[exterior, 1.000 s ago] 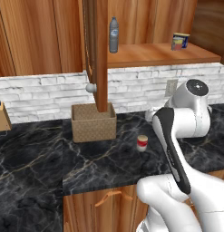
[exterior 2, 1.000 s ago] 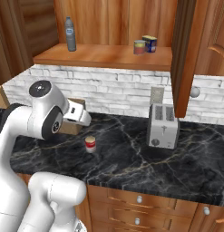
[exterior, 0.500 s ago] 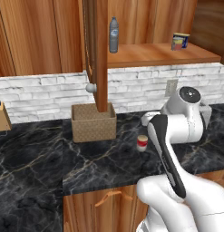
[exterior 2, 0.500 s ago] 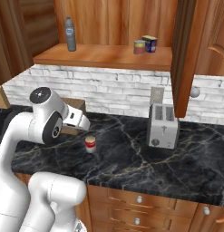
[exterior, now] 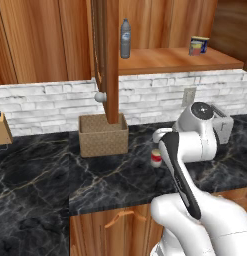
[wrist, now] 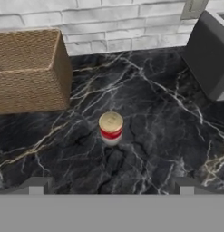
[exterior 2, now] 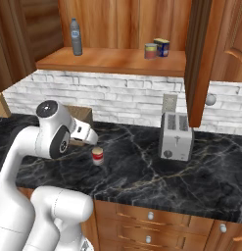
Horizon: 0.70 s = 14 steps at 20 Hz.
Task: Pick the cans from the counter and place them in their designated side in the cabinet.
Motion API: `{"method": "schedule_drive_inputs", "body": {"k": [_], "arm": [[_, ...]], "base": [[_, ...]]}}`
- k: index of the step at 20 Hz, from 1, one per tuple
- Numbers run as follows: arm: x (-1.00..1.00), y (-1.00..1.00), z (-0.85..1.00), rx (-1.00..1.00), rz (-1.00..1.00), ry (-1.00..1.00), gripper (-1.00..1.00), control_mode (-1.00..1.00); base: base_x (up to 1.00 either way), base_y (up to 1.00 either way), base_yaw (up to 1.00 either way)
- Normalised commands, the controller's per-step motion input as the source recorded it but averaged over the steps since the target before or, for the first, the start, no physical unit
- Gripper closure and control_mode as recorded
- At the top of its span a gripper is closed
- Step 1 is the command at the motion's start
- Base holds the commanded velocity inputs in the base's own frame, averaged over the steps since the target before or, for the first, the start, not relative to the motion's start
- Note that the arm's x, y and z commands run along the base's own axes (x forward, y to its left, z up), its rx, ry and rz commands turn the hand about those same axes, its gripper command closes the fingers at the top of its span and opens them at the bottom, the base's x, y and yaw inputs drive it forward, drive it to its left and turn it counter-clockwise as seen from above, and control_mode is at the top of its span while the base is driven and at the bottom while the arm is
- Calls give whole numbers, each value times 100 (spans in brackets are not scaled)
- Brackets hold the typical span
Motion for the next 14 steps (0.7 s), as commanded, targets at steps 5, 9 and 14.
{"method": "schedule_drive_inputs", "body": {"k": [5, 9, 14], "arm": [[23, 0, -24, 1, 0, 8, -100, -100], [24, 0, -22, 2, 0, 12, -100, -100], [19, 0, -21, 2, 0, 4, -100, -100]], "base": [[0, 0, 0], [0, 0, 0], [0, 0, 0]]}}
